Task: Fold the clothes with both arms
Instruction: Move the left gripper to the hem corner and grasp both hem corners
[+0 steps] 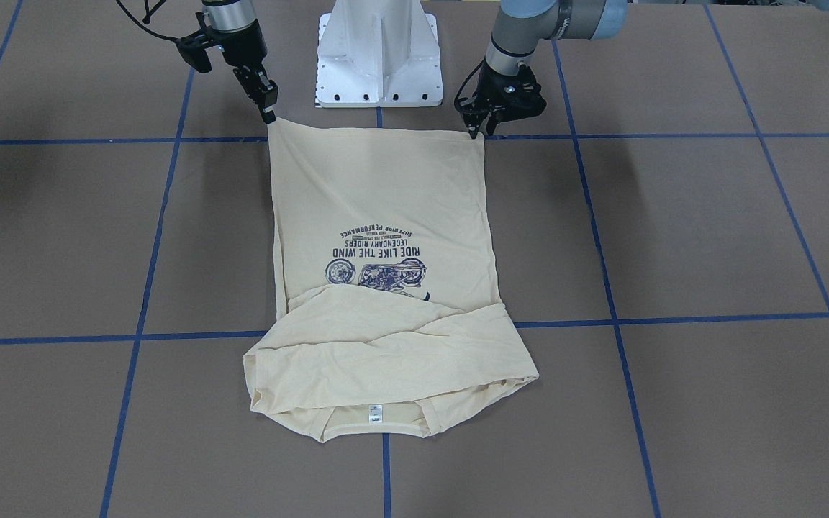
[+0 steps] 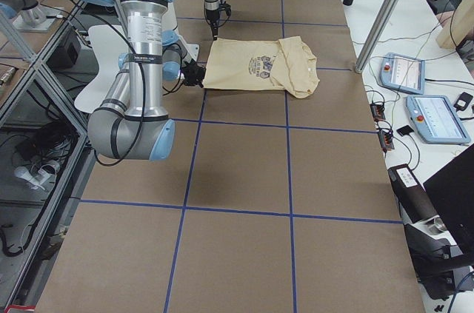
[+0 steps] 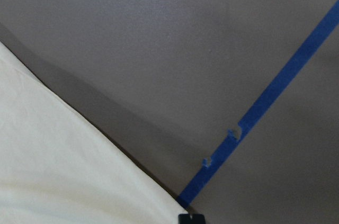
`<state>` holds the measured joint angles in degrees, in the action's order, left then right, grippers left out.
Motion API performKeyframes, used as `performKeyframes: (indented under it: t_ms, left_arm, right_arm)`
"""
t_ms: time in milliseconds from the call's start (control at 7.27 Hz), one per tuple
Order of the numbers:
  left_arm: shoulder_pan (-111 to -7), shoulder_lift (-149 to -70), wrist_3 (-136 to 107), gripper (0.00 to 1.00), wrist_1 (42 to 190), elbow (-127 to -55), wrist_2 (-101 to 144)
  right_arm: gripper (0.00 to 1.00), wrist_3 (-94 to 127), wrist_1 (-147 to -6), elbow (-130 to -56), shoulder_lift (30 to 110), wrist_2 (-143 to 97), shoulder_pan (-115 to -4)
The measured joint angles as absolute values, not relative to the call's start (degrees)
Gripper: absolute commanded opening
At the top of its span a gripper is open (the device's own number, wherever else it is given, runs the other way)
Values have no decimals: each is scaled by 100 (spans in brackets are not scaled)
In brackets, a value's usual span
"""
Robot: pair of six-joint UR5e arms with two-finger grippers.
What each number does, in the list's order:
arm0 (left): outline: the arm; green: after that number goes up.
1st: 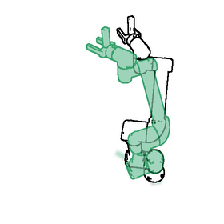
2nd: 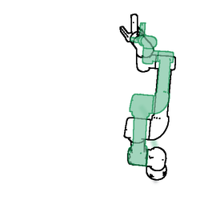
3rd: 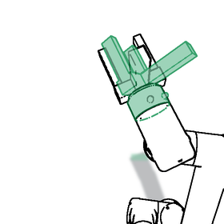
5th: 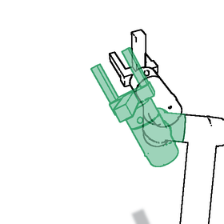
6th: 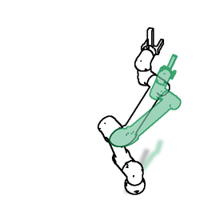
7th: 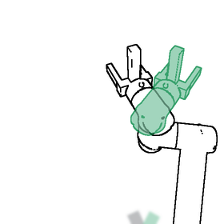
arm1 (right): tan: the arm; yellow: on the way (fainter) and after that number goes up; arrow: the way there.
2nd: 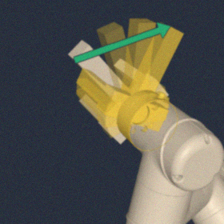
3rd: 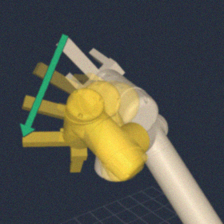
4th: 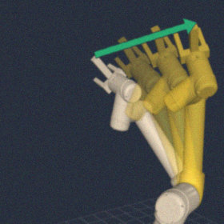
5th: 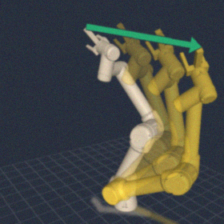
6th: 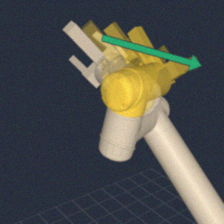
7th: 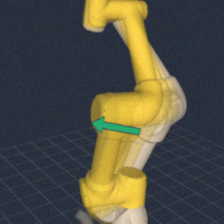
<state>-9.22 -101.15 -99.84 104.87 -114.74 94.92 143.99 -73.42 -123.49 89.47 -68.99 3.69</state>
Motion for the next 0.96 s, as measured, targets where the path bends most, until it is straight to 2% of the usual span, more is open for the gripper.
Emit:
performKeyframes:
  t_ms: [138,413,963]
  left_arm:
    - [-913,-10147,-9984,33,10486,-11448,9492]
    - [-907,-10170,-9984,0,10485,-11416,9492]
    - [-959,-10121,-9984,0,10431,-11556,9492]
  right_arm:
    - [0,14397,-7340,-12349,8947,-6899,369]
    - [0,14398,-7341,-12349,8947,-6899,369]
    - [0,14400,-7348,-12349,8955,-6899,369]
